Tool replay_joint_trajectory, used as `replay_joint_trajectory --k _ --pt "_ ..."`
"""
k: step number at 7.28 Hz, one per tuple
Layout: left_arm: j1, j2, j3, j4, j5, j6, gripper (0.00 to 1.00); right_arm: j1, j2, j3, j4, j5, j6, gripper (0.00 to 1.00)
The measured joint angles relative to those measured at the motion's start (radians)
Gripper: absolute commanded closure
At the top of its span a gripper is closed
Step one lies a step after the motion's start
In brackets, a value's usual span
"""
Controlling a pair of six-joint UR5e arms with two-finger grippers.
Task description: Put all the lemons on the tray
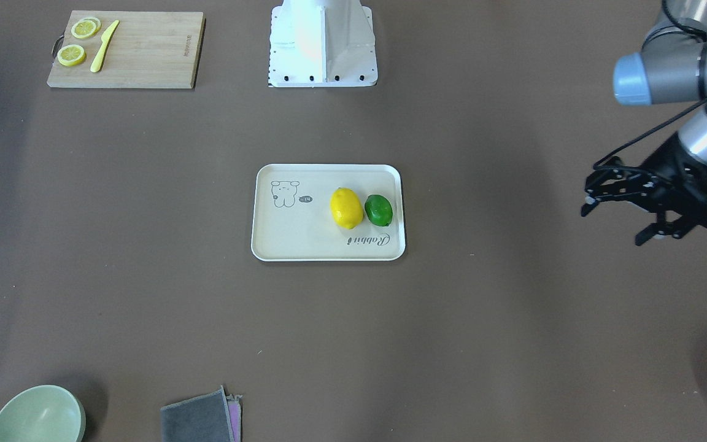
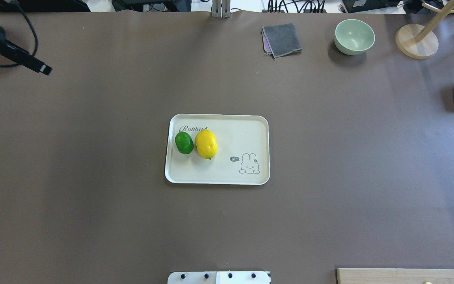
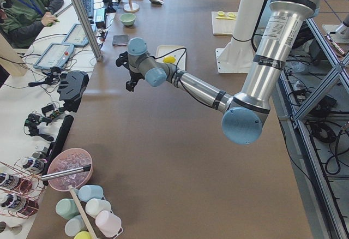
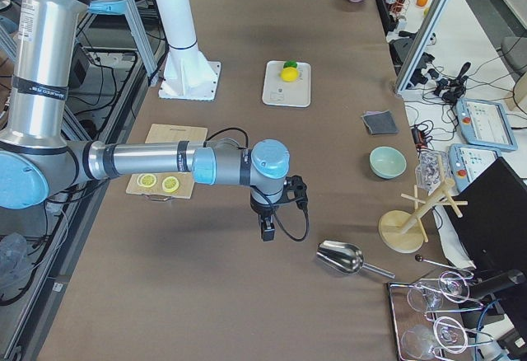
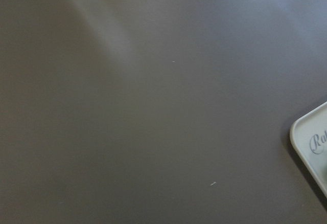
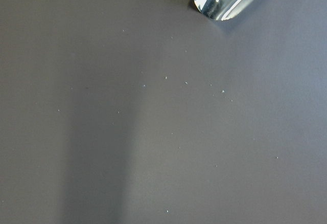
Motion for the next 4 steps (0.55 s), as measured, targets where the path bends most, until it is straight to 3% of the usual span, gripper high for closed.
replay_joint_trajectory --k 2,4 --pt "-0.172 0.075 0.018 0.179 0.0 0.353 0.01 0.008 -0.01 -0.041 0.001 0.02 -0.011 0.0" --pt "-0.288 0.169 0.066 0.197 0.034 0.43 0.01 0.009 -0.011 -0.05 0.002 0.025 -0.012 0.0"
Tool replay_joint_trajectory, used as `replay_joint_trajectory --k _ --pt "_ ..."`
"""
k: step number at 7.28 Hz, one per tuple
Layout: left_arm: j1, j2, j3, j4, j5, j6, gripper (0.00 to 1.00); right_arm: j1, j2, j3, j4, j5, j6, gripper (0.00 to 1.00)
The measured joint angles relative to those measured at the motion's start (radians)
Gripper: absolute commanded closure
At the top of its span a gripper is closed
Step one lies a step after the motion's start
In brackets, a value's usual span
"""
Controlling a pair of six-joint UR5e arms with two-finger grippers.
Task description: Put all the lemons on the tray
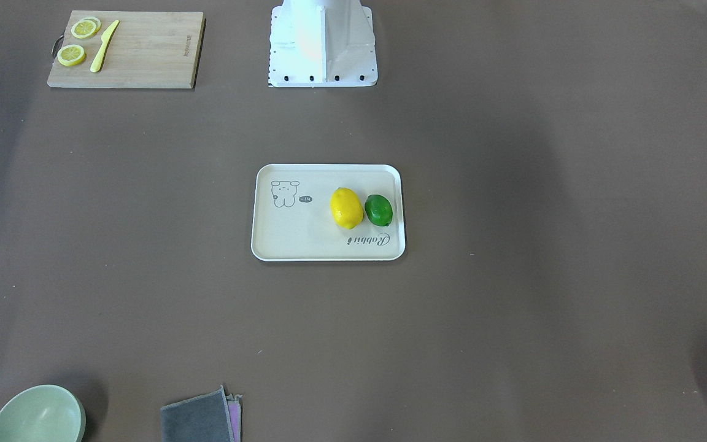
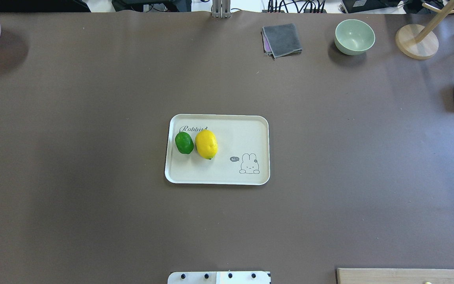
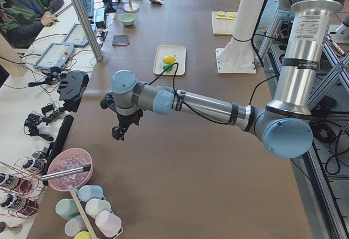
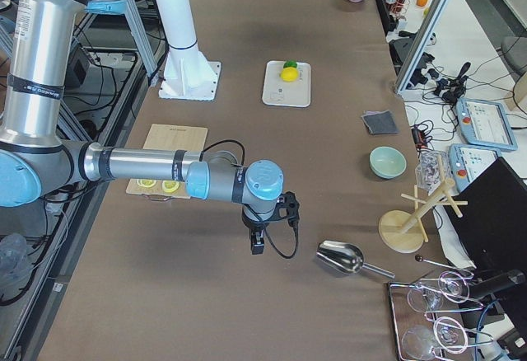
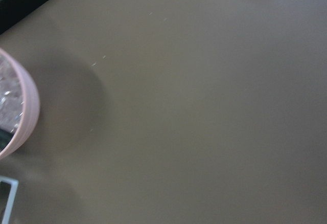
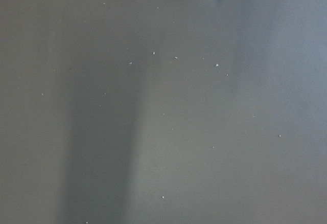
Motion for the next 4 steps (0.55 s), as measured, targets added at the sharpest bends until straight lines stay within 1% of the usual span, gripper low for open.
replay_joint_trajectory --k 2,4 --pt "-0.068 0.094 0.008 0.015 0.005 -0.009 0.01 0.0 0.0 -0.001 0.0 0.002 0.0 0.0" --pt "-0.113 0.21 -0.075 0.017 0.008 -0.015 0.01 0.0 0.0 0.003 0.0 0.003 -0.002 0.0"
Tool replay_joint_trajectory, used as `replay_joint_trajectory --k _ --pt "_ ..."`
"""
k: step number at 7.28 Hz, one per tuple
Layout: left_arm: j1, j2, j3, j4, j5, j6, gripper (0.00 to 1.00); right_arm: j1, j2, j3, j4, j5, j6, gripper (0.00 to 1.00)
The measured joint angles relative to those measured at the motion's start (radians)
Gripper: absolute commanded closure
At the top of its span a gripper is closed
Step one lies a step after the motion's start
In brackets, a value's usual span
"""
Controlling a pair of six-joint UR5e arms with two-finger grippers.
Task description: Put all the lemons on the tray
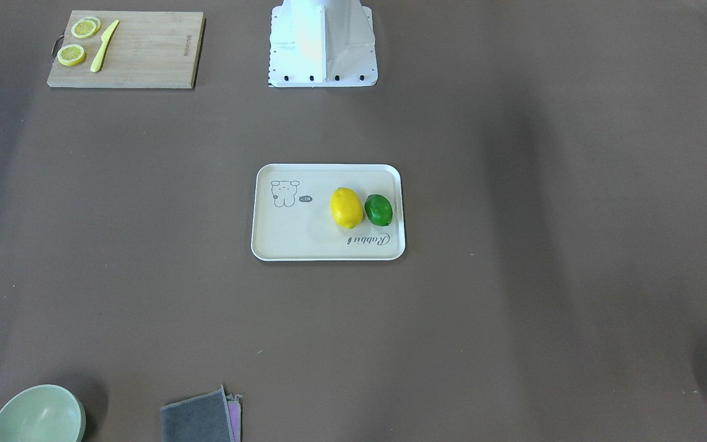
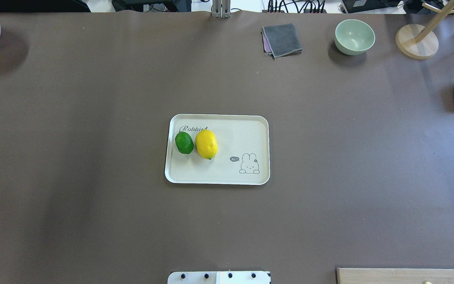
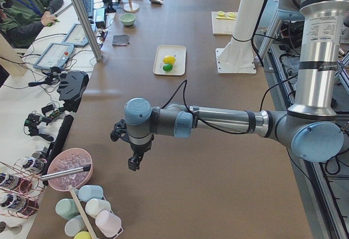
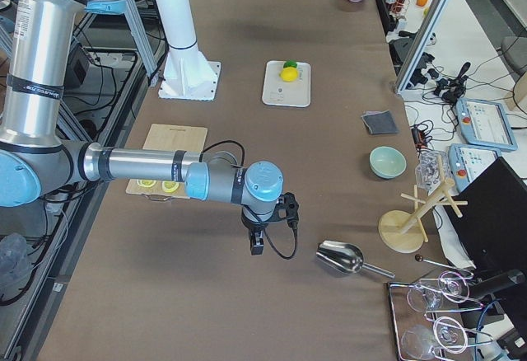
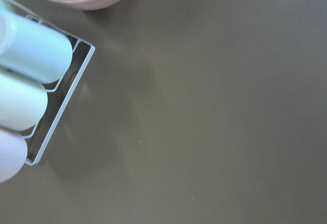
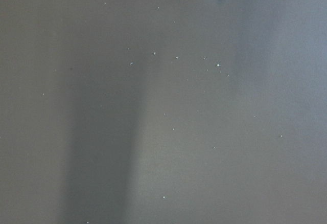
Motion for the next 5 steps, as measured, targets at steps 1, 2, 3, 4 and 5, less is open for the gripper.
replay_joint_trajectory --k 1,2,3,4,5 --pt "-0.008 0.06 -0.046 -0.008 -0.001 0.002 0.01 0.0 0.0 0.004 0.0 0.001 -0.001 0.0" --pt "-0.011 0.092 -0.07 -0.012 -0.003 0.005 0.01 0.0 0.0 0.005 0.0 0.002 -0.001 0.0" --pt "-0.012 0.105 -0.078 -0.014 -0.003 0.007 0.01 0.0 0.001 0.005 0.0 0.002 -0.001 0.0" --pt "-0.012 0.11 -0.078 -0.014 -0.003 0.008 0.01 0.0 0.001 0.005 0.0 0.002 -0.002 0.0" --pt "-0.012 0.111 -0.075 -0.013 -0.002 0.008 0.01 0.0 0.001 0.005 0.001 0.002 -0.002 0.0"
